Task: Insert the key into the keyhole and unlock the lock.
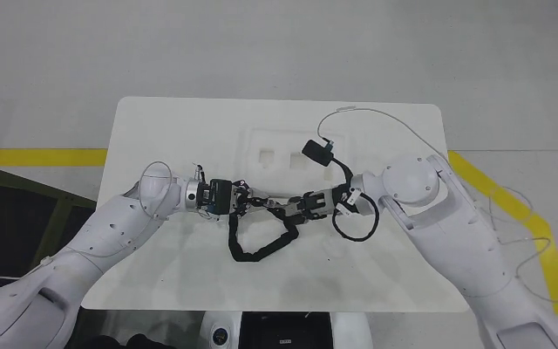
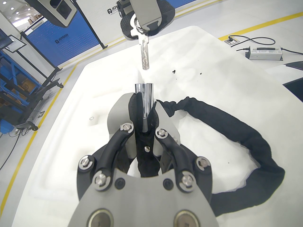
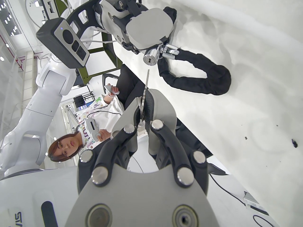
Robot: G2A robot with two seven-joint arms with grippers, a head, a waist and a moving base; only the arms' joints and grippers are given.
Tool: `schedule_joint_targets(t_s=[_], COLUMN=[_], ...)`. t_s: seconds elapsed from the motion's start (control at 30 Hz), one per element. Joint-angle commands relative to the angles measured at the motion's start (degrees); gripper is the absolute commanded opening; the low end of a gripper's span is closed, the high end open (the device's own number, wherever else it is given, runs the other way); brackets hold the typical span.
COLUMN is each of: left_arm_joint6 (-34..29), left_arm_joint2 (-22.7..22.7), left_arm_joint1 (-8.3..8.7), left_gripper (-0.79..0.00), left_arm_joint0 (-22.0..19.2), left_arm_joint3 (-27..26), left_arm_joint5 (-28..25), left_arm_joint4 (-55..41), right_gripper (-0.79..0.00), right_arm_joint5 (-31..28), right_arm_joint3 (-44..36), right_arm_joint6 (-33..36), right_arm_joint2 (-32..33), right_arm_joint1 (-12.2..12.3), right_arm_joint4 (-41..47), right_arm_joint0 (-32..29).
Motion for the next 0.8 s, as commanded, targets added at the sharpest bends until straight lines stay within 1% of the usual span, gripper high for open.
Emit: schedule_joint_targets(t_s=[0.0, 0.3, 0.77], left_arm_joint6=[0.00, 0.00, 0.00], left_arm_joint2=[0.00, 0.00, 0.00], left_arm_joint1=[0.00, 0.00, 0.00], left_gripper=[-0.785, -0.785, -0.785], left_arm_joint0=[0.00, 0.00, 0.00], left_arm_joint3=[0.00, 0.00, 0.00], left_arm_joint5=[0.00, 0.00, 0.00], left_arm_joint4=[0.00, 0.00, 0.00], right_gripper=[-0.785, -0.785, -0.785], right_arm_joint5=[0.34, 1.36, 1.87], right_arm_joint3=[0.34, 2.21, 3.51], right_arm_joint6=[-0.19, -1.18, -1.64], right_arm_joint2=[-0.66, -2.54, -3.65], right_arm_joint1=[-0.14, -0.63, -0.69], right_arm_joint4=[0.16, 1.01, 1.96], right_arm_joint0=[0.52, 2.69, 3.50])
